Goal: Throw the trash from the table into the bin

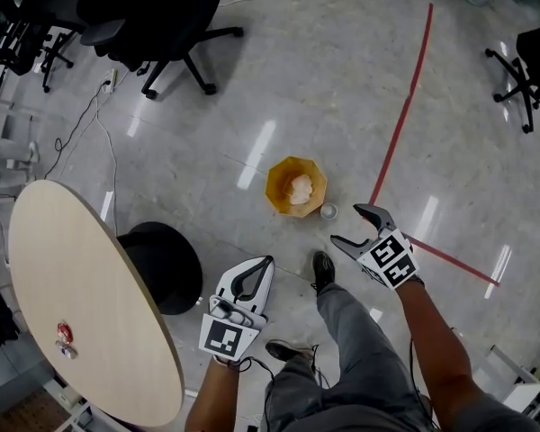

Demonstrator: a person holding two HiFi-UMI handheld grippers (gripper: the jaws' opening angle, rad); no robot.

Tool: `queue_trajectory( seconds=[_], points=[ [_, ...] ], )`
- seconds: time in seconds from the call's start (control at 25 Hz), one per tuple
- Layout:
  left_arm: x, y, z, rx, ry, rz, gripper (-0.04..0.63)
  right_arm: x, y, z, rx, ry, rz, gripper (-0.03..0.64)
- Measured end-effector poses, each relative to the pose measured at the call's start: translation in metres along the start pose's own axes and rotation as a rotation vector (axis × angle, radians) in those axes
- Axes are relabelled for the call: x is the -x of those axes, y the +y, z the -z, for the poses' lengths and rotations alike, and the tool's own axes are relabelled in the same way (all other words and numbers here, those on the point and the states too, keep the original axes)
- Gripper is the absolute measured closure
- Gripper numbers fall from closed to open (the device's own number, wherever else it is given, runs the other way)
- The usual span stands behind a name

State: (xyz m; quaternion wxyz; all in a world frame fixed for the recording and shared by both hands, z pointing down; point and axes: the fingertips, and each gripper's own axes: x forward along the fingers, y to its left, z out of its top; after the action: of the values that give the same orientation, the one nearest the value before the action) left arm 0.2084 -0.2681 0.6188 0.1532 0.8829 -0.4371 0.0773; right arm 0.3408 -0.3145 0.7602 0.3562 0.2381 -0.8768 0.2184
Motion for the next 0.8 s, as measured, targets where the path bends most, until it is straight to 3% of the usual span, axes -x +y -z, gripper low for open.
queue_trajectory(
  seconds=[0.28,0.6,0.8],
  points=[
    [0.003,0.009,0.024,0.014,0.012,0.018,0.561,-0.082,-0.023,0.073,0.016,0.164,-0.002,0.272],
    [0.018,0.031,0.094,-0.003,0.084,0.064,0.563,-0.213,-0.033,0.220,0.052,0.429,-0.061,0.273],
    [0.020,0.041,0.105,-0.035,0.080,0.131,0.561,-0.278,-0.043,0.296,0.090,0.568,-0.075,0.273]
  ],
)
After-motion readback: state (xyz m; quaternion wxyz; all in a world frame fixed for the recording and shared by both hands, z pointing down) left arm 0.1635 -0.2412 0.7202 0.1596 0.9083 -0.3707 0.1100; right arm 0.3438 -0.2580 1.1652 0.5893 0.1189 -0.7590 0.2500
